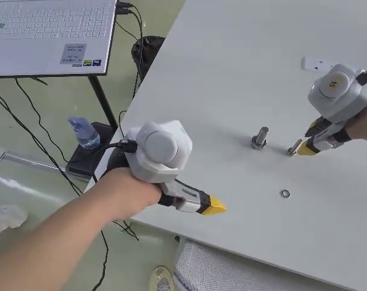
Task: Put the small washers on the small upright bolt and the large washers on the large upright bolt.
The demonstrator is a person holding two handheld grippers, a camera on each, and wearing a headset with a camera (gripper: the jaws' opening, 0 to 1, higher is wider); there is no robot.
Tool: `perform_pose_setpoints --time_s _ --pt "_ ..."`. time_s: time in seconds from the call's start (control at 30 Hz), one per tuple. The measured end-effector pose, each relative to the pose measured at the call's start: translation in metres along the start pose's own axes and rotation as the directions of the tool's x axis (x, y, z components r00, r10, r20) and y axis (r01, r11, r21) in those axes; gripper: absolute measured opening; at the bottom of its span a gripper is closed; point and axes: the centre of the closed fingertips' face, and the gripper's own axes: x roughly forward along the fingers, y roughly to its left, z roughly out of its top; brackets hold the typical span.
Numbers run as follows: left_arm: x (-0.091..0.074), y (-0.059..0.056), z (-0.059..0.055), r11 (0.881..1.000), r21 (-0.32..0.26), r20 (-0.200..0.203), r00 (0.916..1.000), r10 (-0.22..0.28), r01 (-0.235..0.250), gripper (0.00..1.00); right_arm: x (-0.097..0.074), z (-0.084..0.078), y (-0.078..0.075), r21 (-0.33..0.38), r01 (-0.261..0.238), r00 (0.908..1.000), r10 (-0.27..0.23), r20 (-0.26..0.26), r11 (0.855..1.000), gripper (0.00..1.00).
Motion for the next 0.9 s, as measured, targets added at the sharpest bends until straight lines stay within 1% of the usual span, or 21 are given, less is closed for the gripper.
perform_pose_setpoints --time_s 0.03,0.13,0.37,0.43,0.57,0.9 --pt "0.0 0.0 0.0 1.0 -0.001 0.0 1.0 0.0 0.0 0.99 0.0 -0.001 0.001 -0.009 0.001 1.0 -0.001 -0.001 1.0 0.31" --pt "-0.001 -0.002 -0.002 1.0 -0.007 0.001 1.0 0.0 0.0 0.99 -0.002 0.001 0.006 0.004 -0.014 0.9999 0.014 0.009 1.0 0.32" --pt "-0.002 -0.005 -0.003 1.0 -0.004 0.004 1.0 0.003 -0.003 0.98 -0.005 0.006 0.016 -0.013 -0.016 0.9998 0.016 0.014 1.0 0.32" --pt "-0.003 -0.006 -0.004 1.0 -0.003 0.004 1.0 0.003 -0.003 0.98 -0.003 0.007 0.017 -0.019 -0.019 0.9997 0.019 0.016 1.0 0.32" --pt "-0.004 -0.01 -0.004 1.0 -0.005 0.006 1.0 0.0 0.0 0.97 -0.004 0.01 0.031 -0.023 -0.022 0.9993 0.023 0.03 0.999 0.32" --pt "-0.006 -0.016 -0.008 1.0 -0.009 0.012 0.9999 0.007 -0.007 0.97 0.001 0.004 0.063 -0.043 -0.044 0.9988 0.045 0.02 0.998 0.32"
